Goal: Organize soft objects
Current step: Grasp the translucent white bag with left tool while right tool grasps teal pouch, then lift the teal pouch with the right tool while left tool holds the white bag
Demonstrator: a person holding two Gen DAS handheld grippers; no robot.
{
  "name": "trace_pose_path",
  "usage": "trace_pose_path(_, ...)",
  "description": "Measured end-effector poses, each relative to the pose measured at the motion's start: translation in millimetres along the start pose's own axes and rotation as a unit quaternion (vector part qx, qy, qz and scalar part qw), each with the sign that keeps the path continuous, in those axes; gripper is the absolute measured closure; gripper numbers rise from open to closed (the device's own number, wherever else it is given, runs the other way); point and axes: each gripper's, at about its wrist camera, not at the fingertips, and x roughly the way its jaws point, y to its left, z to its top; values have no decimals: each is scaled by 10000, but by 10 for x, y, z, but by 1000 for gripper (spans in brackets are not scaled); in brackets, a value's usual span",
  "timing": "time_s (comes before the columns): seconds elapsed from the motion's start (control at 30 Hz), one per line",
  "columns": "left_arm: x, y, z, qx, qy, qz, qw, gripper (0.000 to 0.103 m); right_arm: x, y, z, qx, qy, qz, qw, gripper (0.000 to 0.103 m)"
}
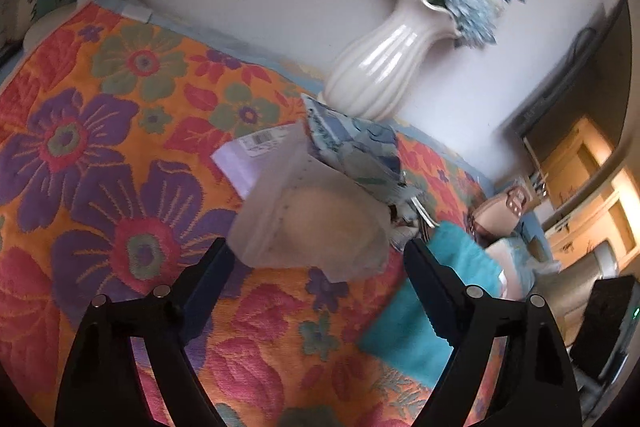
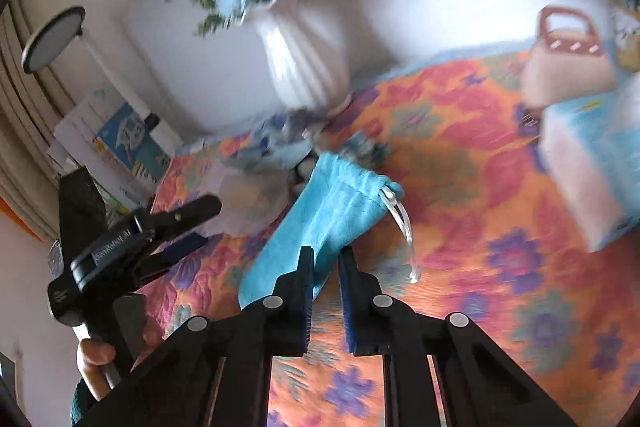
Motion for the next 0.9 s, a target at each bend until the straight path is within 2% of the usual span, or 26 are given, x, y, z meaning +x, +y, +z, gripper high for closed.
trace_pose_path(0.07, 16, -95, -32, 193, 9, 195, 9996, 16, -108, -93, 40, 24, -65, -211, 9998, 91)
trace_pose_path(0.1, 35, -164, -44, 319, 12, 422, 9986, 11, -126, -138, 66, 63, -39, -296, 9995, 91)
trace_pose_path(0.2, 118, -332, -40, 524, 132, 750, 9957, 7, -19, -322, 98, 254, 372, -385, 9982, 90)
trace_pose_path(0.27, 206, -392, 1, 424, 312, 845, 9950, 6, 96, -409, 57, 358, 580, -394, 9969, 88)
trace_pose_path(0.3, 256, -404, 34, 336, 381, 868, 9949, 6, 180, -452, 12, 430, 719, -353, 9959, 84)
trace_pose_path(0.37, 346, -389, 93, 161, 415, 903, 9949, 6, 167, -469, -1, 460, 616, -123, 9970, 76)
trace_pose_path(0.43, 436, -338, 129, -68, 438, 896, 9950, 6, 168, -472, 11, 441, 648, 283, 9965, 41)
trace_pose_path(0.47, 463, -318, 132, -138, 416, 881, 9952, 6, 176, -484, 5, 445, 661, 498, 9956, 38)
trace_pose_path(0.57, 486, -349, 115, -98, 212, 1039, 9943, 6, 179, -440, -15, 368, 623, 489, 9962, 35)
trace_pose_path(0.6, 499, -387, 98, 8, 185, 1157, 9931, 10, 195, -395, -22, 289, 623, 447, 9966, 31)
trace_pose_path(0.63, 496, -414, 81, 113, 151, 1243, 9921, 26, 205, -349, -25, 168, 634, 380, 9971, 27)
trace_pose_path(0.67, 494, -444, 68, 193, 153, 1207, 9924, 37, 225, -276, -32, -7, 653, 257, 9975, 25)
trace_pose_path(0.7, 478, -465, 53, 224, 188, 1053, 9940, 52, 248, -188, -46, -224, 669, 39, 9975, 25)
trace_pose_path(0.77, 396, -489, -2, 308, 162, 990, 9945, 59, 260, -25, -87, -634, 670, -425, 9948, 28)
trace_pose_path(0.8, 325, -499, -47, 356, 135, 943, 9948, 60, 254, 22, -105, -770, 644, -535, 9935, 47)
trace_pose_path(0.83, 279, -512, -98, 364, 132, 878, 9954, 61, 240, 72, -128, -920, 620, -559, 9923, 78)
trace_pose_path(0.87, 193, -502, -155, 361, 130, 783, 9962, 61, 231, 118, -154, -1049, 627, -495, 9913, 87)
trace_pose_path(0.9, 80, -485, -223, 385, 110, 673, 9969, 61, 193, 146, -167, -1135, 533, -545, 9906, 89)
